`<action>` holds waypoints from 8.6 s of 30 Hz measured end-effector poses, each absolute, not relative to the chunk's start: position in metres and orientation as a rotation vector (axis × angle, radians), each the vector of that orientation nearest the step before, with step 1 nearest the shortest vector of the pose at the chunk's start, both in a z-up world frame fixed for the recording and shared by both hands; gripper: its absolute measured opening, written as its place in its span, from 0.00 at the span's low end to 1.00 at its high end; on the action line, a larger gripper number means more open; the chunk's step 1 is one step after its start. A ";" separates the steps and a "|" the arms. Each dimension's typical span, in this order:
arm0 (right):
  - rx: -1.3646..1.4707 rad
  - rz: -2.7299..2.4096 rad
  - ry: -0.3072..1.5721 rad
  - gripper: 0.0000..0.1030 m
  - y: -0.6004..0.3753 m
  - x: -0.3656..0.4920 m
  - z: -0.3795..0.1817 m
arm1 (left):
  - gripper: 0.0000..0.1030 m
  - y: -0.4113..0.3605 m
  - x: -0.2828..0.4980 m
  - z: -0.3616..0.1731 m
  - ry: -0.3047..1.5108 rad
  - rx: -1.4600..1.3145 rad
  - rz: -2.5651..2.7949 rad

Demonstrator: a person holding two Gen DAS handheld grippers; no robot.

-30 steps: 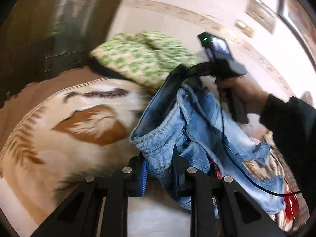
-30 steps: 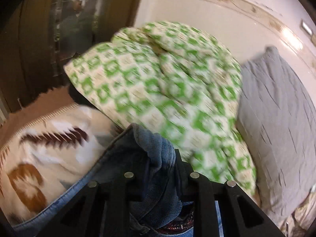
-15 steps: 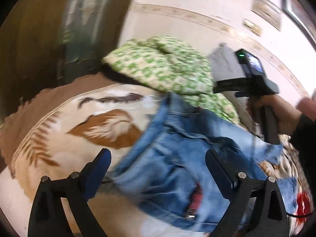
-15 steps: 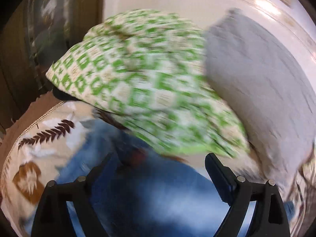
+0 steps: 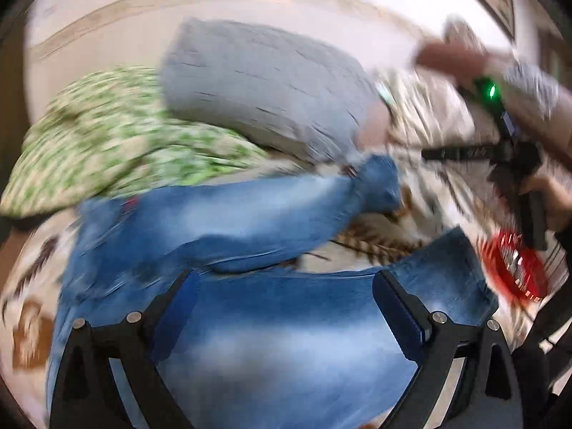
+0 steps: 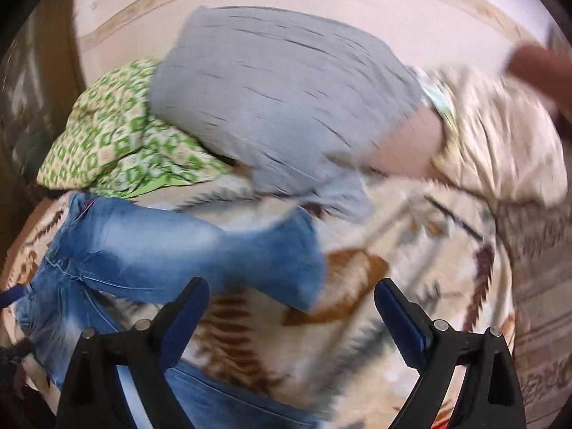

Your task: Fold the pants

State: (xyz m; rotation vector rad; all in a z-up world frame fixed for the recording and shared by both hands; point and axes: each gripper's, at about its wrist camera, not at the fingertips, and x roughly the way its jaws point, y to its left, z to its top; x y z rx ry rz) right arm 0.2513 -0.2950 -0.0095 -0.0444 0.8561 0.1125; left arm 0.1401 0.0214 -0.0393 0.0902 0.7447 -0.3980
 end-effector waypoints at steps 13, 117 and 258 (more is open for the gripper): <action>0.090 0.280 0.968 0.87 -0.307 0.343 -0.072 | 0.94 -0.052 0.282 -0.148 1.287 -0.754 -0.230; 0.309 0.130 0.830 0.92 -0.286 0.050 -0.036 | 0.99 0.096 0.191 -0.006 1.155 -0.007 -0.486; 0.866 -0.062 0.812 0.05 -0.319 -0.003 -0.159 | 0.13 -0.239 0.194 -0.110 1.258 0.478 -0.919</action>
